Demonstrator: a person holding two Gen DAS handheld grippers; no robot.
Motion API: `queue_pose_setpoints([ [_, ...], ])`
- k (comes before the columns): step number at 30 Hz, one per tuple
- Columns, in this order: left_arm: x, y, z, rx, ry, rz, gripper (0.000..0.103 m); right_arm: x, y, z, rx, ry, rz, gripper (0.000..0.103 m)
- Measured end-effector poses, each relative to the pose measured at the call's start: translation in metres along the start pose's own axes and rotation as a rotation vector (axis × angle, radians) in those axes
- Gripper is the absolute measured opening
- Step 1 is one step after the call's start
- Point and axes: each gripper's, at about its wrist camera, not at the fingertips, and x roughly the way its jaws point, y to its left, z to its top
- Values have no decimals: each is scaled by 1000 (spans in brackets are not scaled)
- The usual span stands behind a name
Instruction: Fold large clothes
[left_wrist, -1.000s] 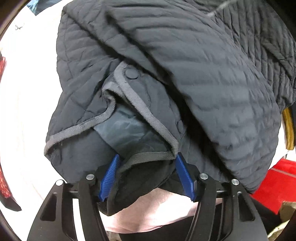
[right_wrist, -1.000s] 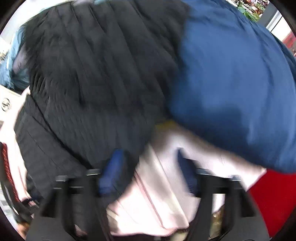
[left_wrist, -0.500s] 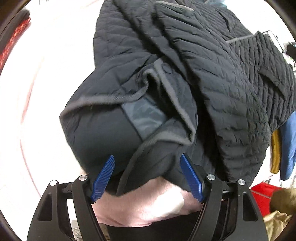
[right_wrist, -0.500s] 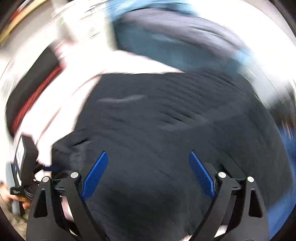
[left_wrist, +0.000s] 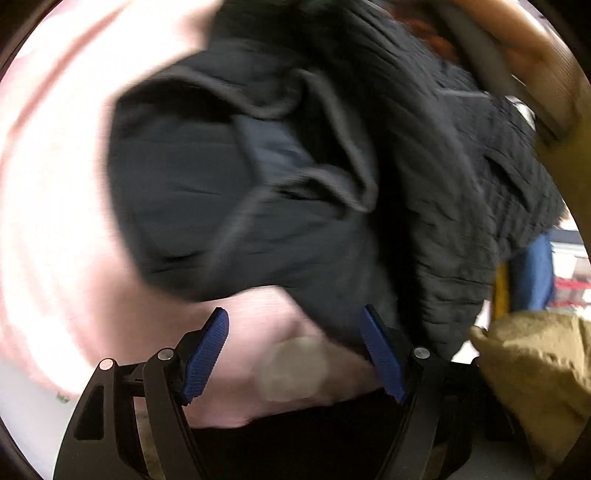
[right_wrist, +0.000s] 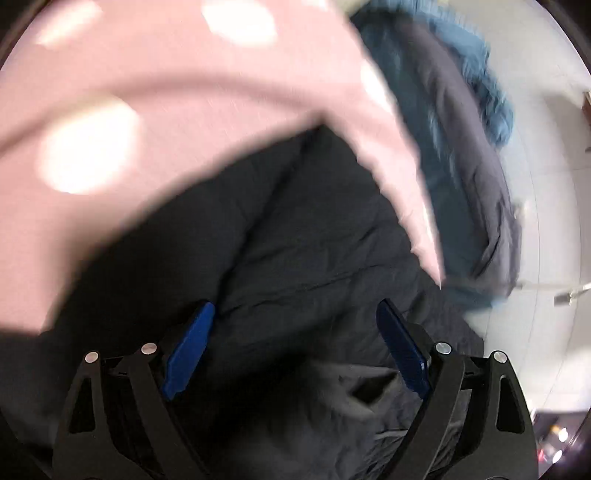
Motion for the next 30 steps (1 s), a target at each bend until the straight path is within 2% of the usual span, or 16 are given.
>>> queue_pose_setpoints([
  [2, 21, -9, 3, -8, 44, -58, 71, -8, -14, -4, 33, -41, 28, 56],
  [3, 32, -13, 3, -21, 54, -63, 70, -17, -19, -7, 28, -78, -15, 29],
  [4, 40, -15, 6, -32, 58, -60, 70, -25, -26, -11, 45, -106, -24, 13],
  [6, 57, -26, 10, -20, 47, -8, 67, -51, -55, -20, 167, -173, 16, 8],
  [8, 68, -45, 19, 28, 34, 66, 61, -90, -103, -40, 354, -244, 74, 7],
  [10, 69, -51, 32, 55, 22, 130, 34, -127, -141, -66, 472, -323, 97, 6],
  [12, 62, -55, 36, 62, -5, 122, 18, -168, -186, -98, 540, -411, 83, 6],
  [14, 39, -66, 38, 111, -68, 147, 11, -202, -224, -132, 605, -475, 67, 6],
  [16, 3, -85, 39, 178, -180, 192, 9, -241, -260, -183, 695, -537, 67, 6],
  [18, -42, -99, 43, 209, -303, 208, 9, -262, -285, -222, 748, -573, 58, 6],
  [21, -121, -114, 49, 208, -502, 250, 8, -320, -318, -304, 891, -696, 132, 6],
  [23, -180, -126, 49, 213, -636, 276, 8, -350, -326, -344, 919, -787, 168, 6],
  [26, -255, -144, 33, 254, -785, 309, 7, -411, -310, -414, 901, -974, 230, 6],
  [27, -285, -152, 21, 276, -844, 325, 7, -425, -302, -429, 890, -1019, 235, 6],
  [30, -356, -176, -14, 339, -995, 382, 7, -486, -275, -495, 829, -1238, 274, 6],
])
